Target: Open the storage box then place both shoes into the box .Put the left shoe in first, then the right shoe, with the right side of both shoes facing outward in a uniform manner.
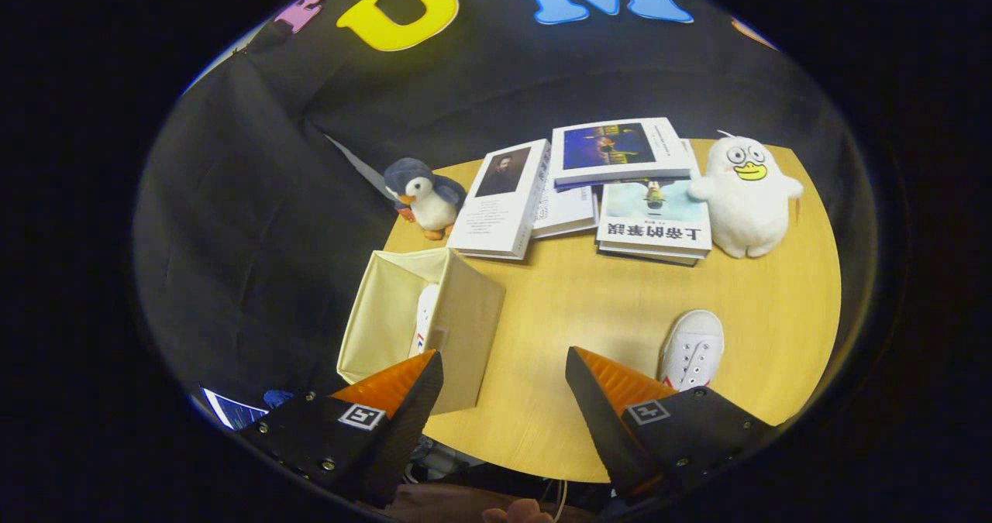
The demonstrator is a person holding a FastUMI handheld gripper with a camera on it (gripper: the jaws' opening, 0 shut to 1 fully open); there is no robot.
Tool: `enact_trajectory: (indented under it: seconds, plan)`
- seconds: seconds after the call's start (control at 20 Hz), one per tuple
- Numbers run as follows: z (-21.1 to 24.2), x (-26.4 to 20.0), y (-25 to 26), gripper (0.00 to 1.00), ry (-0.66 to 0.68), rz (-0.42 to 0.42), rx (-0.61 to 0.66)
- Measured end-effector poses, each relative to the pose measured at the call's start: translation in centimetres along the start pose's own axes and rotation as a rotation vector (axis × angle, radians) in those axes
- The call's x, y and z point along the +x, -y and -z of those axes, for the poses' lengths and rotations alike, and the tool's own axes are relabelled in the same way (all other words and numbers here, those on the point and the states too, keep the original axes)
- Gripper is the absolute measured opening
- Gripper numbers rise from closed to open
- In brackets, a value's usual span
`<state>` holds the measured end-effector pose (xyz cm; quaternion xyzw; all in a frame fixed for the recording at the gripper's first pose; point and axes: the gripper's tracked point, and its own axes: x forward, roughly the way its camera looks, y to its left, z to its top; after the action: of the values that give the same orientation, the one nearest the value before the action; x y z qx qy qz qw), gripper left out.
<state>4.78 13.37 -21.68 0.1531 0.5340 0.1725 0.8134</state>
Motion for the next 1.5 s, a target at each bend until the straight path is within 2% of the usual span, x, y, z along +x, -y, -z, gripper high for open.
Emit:
enact_trajectory:
  seconds: [0.45, 0.65, 1.15, 1.3, 1.4, 1.5]
  plan:
    - [5.8, -1.7, 13.2, 0.97, -0.024, 0.188, 0.144]
    - [8.2, -1.8, 16.8, 0.97, -0.049, 0.231, 0.195]
    - [13.1, 0.1, 21.6, 0.97, -0.180, 0.284, 0.200]
    - [13.7, 1.4, 22.6, 0.93, -0.211, 0.303, 0.153]
    - [14.1, 2.6, 22.8, 0.83, -0.238, 0.298, 0.152]
    - [14.4, 3.7, 22.8, 0.82, -0.256, 0.286, 0.152]
